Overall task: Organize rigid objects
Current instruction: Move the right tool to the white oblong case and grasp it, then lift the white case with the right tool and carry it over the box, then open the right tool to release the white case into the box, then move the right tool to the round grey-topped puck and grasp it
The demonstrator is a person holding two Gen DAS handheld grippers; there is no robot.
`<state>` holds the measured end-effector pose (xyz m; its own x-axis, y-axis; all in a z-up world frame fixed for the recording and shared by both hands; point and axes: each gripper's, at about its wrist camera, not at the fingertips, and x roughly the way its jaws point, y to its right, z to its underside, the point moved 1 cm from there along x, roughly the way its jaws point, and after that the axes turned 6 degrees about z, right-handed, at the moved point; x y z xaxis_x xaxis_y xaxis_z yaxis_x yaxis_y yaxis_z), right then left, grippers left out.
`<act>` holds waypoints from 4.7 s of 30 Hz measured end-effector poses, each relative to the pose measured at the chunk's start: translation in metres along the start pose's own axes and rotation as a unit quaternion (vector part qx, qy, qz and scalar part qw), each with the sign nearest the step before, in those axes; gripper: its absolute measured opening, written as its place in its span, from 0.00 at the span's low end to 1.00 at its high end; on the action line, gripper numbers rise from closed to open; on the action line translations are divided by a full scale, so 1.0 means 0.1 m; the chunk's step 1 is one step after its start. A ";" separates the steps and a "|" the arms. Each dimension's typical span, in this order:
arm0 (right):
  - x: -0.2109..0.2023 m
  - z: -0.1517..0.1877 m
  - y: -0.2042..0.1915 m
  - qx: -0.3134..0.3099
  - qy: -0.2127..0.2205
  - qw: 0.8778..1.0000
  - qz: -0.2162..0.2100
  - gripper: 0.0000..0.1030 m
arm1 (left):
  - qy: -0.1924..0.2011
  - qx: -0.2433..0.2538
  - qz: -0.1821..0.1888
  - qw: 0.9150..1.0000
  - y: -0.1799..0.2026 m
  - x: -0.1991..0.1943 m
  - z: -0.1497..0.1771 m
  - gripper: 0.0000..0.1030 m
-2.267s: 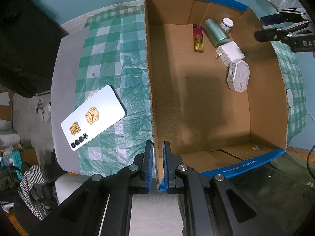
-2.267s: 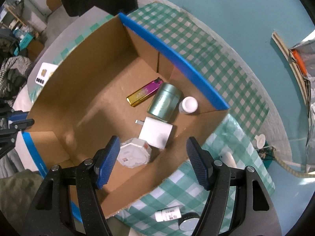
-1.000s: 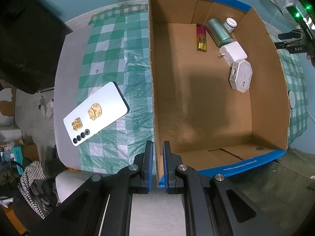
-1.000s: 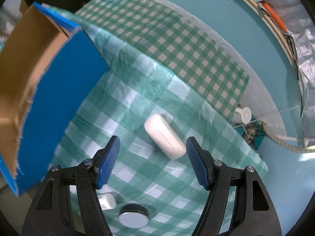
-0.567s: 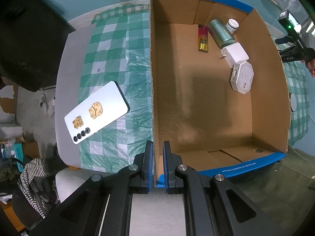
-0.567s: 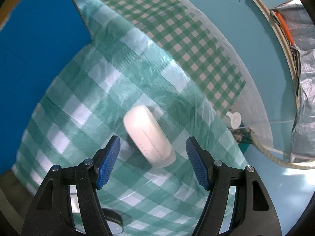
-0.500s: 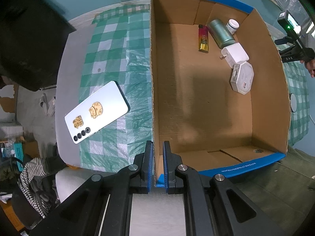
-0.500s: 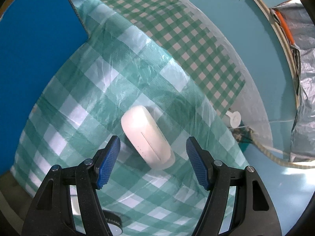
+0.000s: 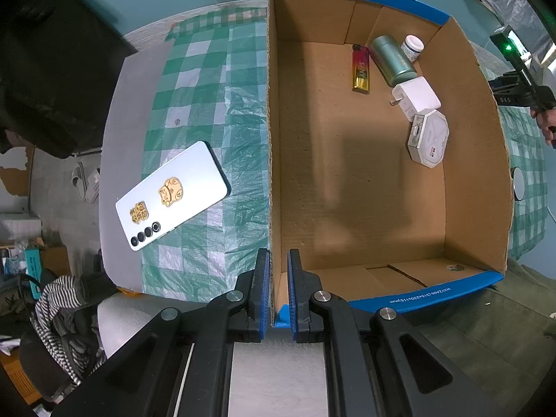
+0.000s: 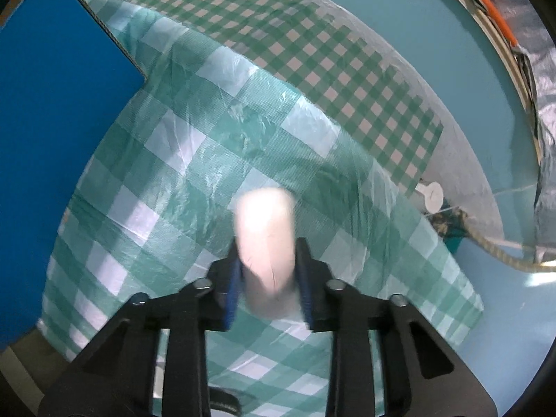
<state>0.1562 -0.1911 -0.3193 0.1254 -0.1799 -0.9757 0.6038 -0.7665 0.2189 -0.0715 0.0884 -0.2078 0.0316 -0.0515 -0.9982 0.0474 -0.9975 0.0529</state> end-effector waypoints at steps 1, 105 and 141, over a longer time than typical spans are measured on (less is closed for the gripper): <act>-0.01 0.01 0.01 0.011 0.001 1.000 -0.007 0.24 | 0.000 -0.001 0.000 1.000 0.00 0.00 0.00 0.08; -1.45 -0.60 -1.56 -0.044 0.091 0.992 -0.069 0.53 | 0.001 0.023 0.019 1.000 0.00 -0.03 -0.03 0.09; -1.22 0.78 -0.33 0.214 0.016 0.973 -0.087 0.57 | 0.000 0.026 0.021 0.999 0.00 -0.02 -0.04 0.09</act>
<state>0.0596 -0.1924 -0.2065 0.0788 -0.0115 -0.9968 0.2367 -0.9711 0.0299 -0.0679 0.0891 -0.2053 0.0329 -0.0943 -0.9950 -0.0059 -0.9955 0.0941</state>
